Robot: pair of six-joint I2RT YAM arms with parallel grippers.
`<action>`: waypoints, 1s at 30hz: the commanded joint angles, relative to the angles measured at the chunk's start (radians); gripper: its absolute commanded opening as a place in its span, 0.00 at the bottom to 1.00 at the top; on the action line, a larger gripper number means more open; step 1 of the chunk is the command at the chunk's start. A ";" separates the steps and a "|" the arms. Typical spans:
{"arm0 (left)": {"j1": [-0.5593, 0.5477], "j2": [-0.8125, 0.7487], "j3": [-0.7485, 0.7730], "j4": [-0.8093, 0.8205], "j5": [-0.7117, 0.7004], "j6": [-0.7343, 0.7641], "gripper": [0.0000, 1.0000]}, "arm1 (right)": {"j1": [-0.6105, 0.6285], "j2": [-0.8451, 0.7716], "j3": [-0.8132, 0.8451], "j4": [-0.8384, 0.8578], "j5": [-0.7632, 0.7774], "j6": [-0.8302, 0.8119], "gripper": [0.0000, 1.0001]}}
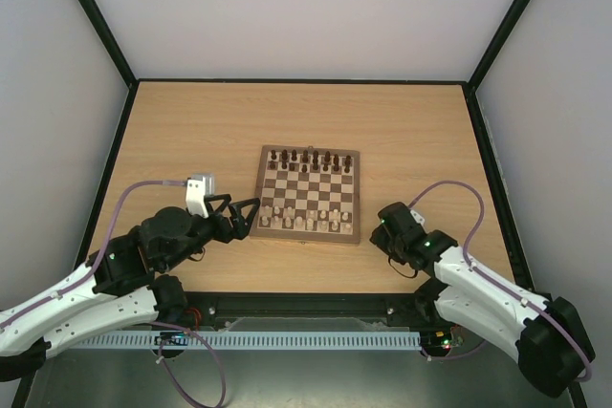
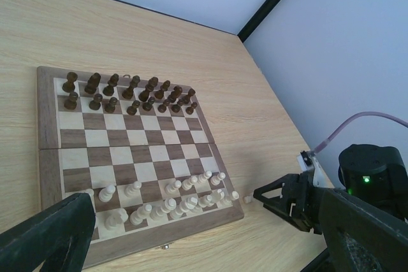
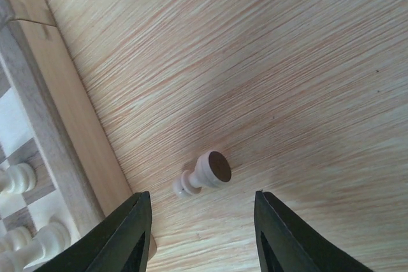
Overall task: Set up the chess pieces on the board
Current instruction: Pick up the chess piece at the center of the board.
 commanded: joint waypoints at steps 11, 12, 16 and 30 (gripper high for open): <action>-0.001 -0.006 -0.010 0.021 0.002 0.010 0.99 | -0.072 0.028 -0.013 -0.010 0.015 0.092 0.36; 0.000 -0.004 -0.010 0.022 0.002 0.011 0.99 | -0.077 0.025 -0.014 -0.015 0.011 0.098 0.36; 0.000 -0.004 -0.010 0.025 0.003 0.012 0.99 | -0.089 0.025 -0.018 -0.026 -0.014 0.134 0.37; 0.000 -0.027 -0.014 0.016 0.008 0.011 0.99 | -0.115 0.104 -0.023 -0.044 -0.098 0.271 0.35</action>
